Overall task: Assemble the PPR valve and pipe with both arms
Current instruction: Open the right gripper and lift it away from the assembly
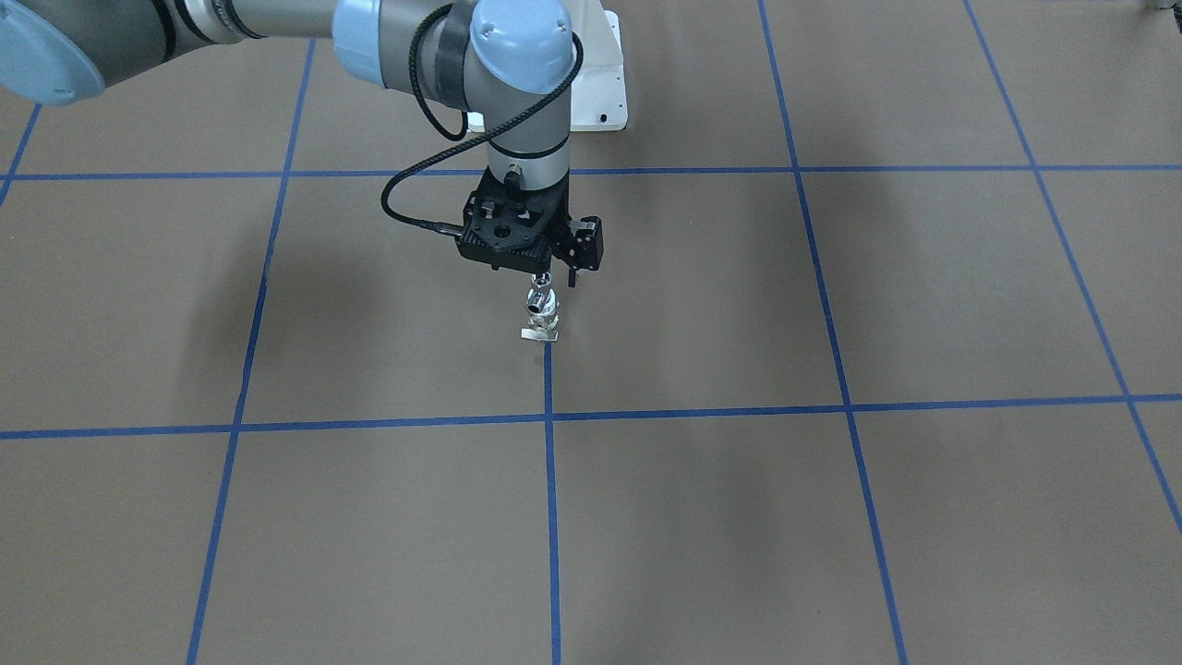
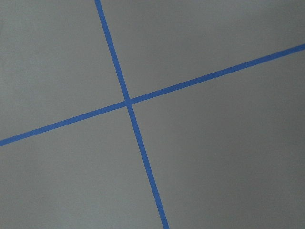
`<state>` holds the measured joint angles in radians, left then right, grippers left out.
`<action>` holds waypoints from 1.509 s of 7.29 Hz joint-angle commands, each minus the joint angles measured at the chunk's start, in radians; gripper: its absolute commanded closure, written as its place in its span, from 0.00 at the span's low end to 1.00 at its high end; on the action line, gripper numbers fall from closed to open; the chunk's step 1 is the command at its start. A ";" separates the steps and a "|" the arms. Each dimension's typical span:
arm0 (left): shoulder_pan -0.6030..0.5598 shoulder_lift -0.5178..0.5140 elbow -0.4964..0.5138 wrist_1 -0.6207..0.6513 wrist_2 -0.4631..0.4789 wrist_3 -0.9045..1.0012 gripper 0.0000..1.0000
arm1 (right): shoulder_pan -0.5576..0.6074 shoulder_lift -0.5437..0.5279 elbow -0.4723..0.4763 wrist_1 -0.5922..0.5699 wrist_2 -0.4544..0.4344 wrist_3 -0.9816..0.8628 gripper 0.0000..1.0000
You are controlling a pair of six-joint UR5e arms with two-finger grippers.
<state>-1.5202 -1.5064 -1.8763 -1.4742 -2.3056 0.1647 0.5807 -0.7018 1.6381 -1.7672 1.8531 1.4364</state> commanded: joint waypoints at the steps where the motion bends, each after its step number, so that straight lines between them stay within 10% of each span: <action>1: -0.002 0.000 0.012 0.000 0.002 -0.002 0.00 | 0.109 -0.165 0.127 0.002 0.050 -0.158 0.00; 5: -0.002 0.008 0.065 0.000 0.002 -0.008 0.00 | 0.361 -0.512 0.261 0.009 0.158 -0.683 0.00; 11: -0.006 0.023 0.042 0.003 0.017 -0.010 0.00 | 0.764 -1.005 0.200 0.253 0.346 -1.309 0.00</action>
<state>-1.5257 -1.4870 -1.8302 -1.4713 -2.2945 0.1539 1.2740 -1.6088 1.8540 -1.5615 2.1703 0.1955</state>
